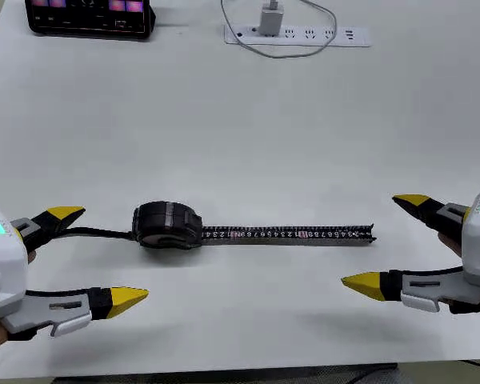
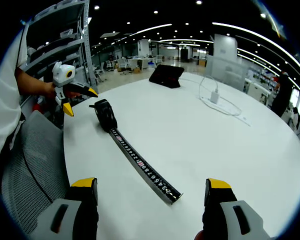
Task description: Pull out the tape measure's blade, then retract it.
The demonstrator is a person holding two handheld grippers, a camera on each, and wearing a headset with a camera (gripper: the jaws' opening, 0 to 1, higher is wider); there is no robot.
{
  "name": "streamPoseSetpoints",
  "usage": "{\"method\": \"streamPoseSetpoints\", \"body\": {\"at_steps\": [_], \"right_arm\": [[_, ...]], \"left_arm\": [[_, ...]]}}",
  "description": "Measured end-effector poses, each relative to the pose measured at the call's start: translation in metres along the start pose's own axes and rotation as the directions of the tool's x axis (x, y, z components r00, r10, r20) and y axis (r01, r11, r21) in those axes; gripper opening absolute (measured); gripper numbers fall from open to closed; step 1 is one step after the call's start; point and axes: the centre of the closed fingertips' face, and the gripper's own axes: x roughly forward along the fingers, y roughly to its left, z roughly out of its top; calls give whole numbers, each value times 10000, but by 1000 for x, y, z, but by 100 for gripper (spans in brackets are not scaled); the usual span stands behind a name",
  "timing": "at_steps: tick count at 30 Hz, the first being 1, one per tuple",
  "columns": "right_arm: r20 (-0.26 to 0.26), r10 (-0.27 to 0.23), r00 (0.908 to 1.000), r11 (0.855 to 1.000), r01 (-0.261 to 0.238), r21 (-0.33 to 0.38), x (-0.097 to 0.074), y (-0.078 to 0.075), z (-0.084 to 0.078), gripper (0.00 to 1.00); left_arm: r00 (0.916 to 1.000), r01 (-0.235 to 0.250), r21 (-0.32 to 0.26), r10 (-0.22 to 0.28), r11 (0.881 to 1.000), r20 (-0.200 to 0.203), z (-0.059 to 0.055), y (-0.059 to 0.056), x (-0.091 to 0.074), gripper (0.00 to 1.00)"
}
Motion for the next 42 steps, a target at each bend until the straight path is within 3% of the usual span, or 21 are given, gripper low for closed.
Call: {"method": "streamPoseSetpoints", "body": {"at_steps": [11, 21, 28, 42], "right_arm": [[212, -266, 9994, 9994, 261, 225, 3, 1, -10, 89], [265, -301, 9992, 9991, 293, 291, 4, 12, -16, 93], [137, -195, 9997, 9995, 192, 259, 5, 18, -23, 99], [5, -67, 10000, 9996, 67, 279, 4, 24, -27, 99]], "left_arm": [[9997, -199, -101, 200, 9998, 113, -2, -1, -4, 85], [9980, -495, -435, 511, 9978, 374, -5, -4, -9, 89], [9979, -551, -475, 566, 9973, 307, -10, -10, -12, 93], [9976, -657, -251, 662, 9975, 198, -14, -11, -15, 97]]}}
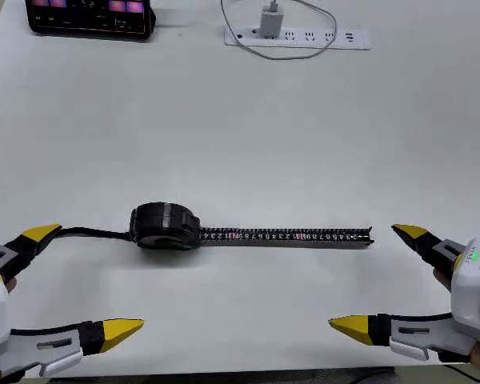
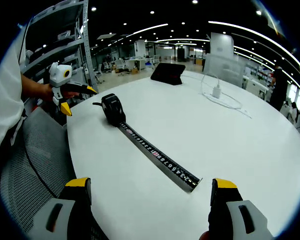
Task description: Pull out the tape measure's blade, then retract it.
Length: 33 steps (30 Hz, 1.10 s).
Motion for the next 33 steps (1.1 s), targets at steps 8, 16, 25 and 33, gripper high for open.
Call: {"method": "streamPoseSetpoints", "body": {"at_steps": [8, 16, 25, 33], "right_arm": [[-95, 17, 10000, 10000, -18, -66, -2, 3, 0, 99], [-107, 52, 9999, 9999, -53, -91, -3, 5, 2, 99], [-101, 36, 9999, 10000, -37, -85, -3, 5, 1, 99], [-88, 19, 10000, 10000, -20, -39, -3, 5, 0, 99]], "left_arm": [[10000, -16, -69, 17, 10000, 50, 1, 1, -1, 98], [10000, -13, -95, 14, 10000, 63, 1, 2, -1, 98], [10000, -34, -76, 34, 10000, 73, 2, 2, -1, 98], [9999, -92, -89, 93, 9999, 80, 3, 4, -2, 97]]}}
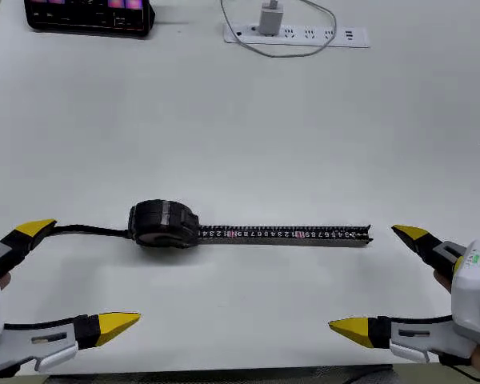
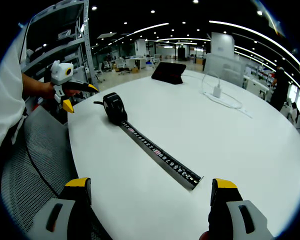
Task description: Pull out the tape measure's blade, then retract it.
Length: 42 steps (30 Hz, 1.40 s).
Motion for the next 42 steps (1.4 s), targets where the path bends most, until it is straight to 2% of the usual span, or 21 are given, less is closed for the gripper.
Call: {"method": "streamPoseSetpoints", "body": {"at_steps": [20, 24, 42], "right_arm": [[32, 26, 10000, 10000, -26, -73, 0, 2, 3, 99], [36, 29, 10000, 10000, -29, -86, -1, 2, 3, 99], [118, 52, 9999, 10000, -52, 65, -2, 2, 5, 99]], "left_arm": [[9999, 52, 7, -52, 10000, 86, 5, -2, -1, 98], [9997, 125, -35, -125, 9999, 189, 9, -4, 0, 98], [9996, 229, -160, -227, 9996, 146, 8, -7, 4, 99]]}}
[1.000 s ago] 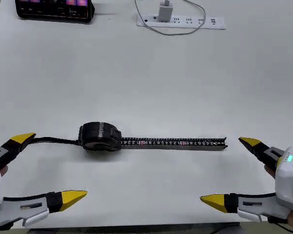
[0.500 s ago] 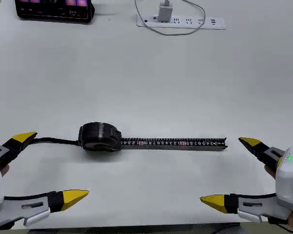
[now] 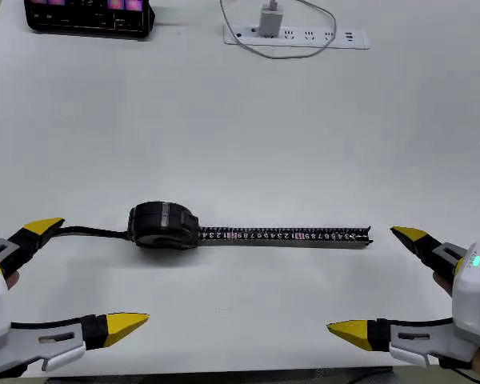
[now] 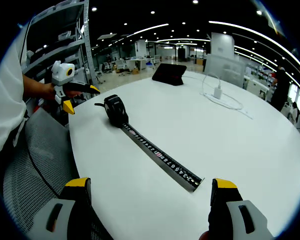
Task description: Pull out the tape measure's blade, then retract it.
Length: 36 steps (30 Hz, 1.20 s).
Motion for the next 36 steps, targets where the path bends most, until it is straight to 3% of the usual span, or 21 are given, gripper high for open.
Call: {"method": "streamPoseSetpoints", "body": {"at_steps": [11, 24, 36], "right_arm": [[97, 12, 10000, 10000, -13, 87, 3, -3, 2, 99], [102, -48, 9999, 9999, 47, 98, 3, -12, 2, 99], [146, -108, 9998, 9999, 107, 92, 2, -17, 3, 99]], "left_arm": [[9999, 38, -1, -38, 10000, -122, 2, -5, 10, 99], [9999, 165, -603, -164, 9980, 24, 11, -8, 27, 99], [10000, -35, -1304, 45, 9915, 73, 20, -7, 46, 97]]}}
